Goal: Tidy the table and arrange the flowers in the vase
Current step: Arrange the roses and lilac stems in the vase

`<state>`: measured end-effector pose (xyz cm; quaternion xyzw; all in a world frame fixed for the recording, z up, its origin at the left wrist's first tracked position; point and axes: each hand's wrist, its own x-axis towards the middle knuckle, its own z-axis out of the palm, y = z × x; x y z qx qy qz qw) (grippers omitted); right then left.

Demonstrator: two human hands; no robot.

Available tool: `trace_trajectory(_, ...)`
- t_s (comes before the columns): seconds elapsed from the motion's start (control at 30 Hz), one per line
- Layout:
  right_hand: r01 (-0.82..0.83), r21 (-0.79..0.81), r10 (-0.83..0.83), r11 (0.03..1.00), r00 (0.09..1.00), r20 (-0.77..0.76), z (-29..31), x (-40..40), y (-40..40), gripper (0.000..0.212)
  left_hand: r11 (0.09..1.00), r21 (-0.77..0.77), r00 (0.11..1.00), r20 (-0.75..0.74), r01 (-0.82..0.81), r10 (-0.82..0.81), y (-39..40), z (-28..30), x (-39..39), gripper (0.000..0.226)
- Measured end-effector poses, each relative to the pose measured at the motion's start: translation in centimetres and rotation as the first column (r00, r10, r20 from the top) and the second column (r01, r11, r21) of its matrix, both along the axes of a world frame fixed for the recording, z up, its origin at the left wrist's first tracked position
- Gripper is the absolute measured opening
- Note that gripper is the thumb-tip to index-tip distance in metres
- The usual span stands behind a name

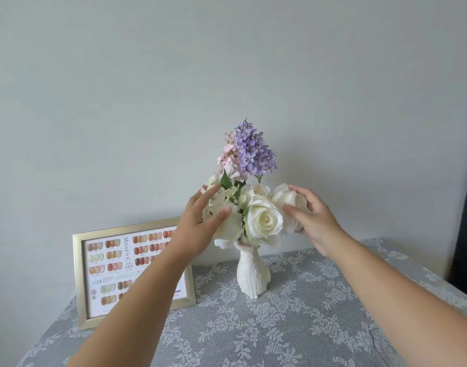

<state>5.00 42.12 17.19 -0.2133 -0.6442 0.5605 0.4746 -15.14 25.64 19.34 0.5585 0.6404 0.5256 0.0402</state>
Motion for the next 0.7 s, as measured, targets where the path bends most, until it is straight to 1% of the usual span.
trace_trajectory(0.07, 0.068, 0.132, -0.070, 0.989, 0.998, 0.005, 1.2, -0.5, -0.3, 0.039, 1.000, -0.002, 0.999, 0.033, 0.010, -0.010, 0.3, 0.3, 0.1, 0.062)
trace_trajectory(0.13, 0.109, 0.234, -0.122, 0.966, 0.992, 0.044, 2.4, -1.1, -0.4, 0.039, 1.000, 0.008, 0.998, 0.057, 0.023, -0.024, 0.6, 0.4, 0.2, 0.069)
trace_trajectory(0.23, 0.138, 0.288, -0.171, 0.948, 0.981, 0.092, 3.7, -2.1, -0.8, 0.040, 1.000, 0.000, 0.997, 0.071, 0.020, -0.020, 1.0, 0.2, 0.5, 0.081)
trace_trajectory(0.33, 0.138, 0.372, -0.215, 0.918, 0.961, 0.173, 4.6, -2.9, -1.0, 0.034, 1.000, -0.028, 0.999, 0.043, 0.009, -0.008, 1.1, 0.0, 0.7, 0.090)
trace_trajectory(0.43, 0.141, 0.385, -0.257, 0.912, 0.928, 0.269, 4.5, -3.7, -1.0, 0.032, 0.999, -0.038, 0.997, 0.067, 0.039, -0.036, 1.1, -0.2, 1.0, 0.093)
trace_trajectory(0.5, 0.148, 0.385, -0.278, 0.911, 0.909, 0.310, 4.3, -4.0, -0.9, 0.034, 0.997, -0.045, 0.997, 0.055, 0.055, -0.053, 1.0, -0.4, 1.3, 0.093)
trace_trajectory(0.6, 0.180, 0.366, -0.296, 0.913, 0.909, 0.294, 4.5, -3.8, -0.8, 0.034, 0.997, -0.054, 0.999, -0.001, 0.053, -0.053, 1.1, -0.6, 1.4, 0.094)
trace_trajectory(0.7, 0.188, 0.351, -0.296, 0.917, 0.912, 0.285, 4.4, -4.0, -0.9, 0.033, 0.997, -0.061, 0.999, -0.012, 0.042, -0.043, 1.2, -0.6, 1.4, 0.097)
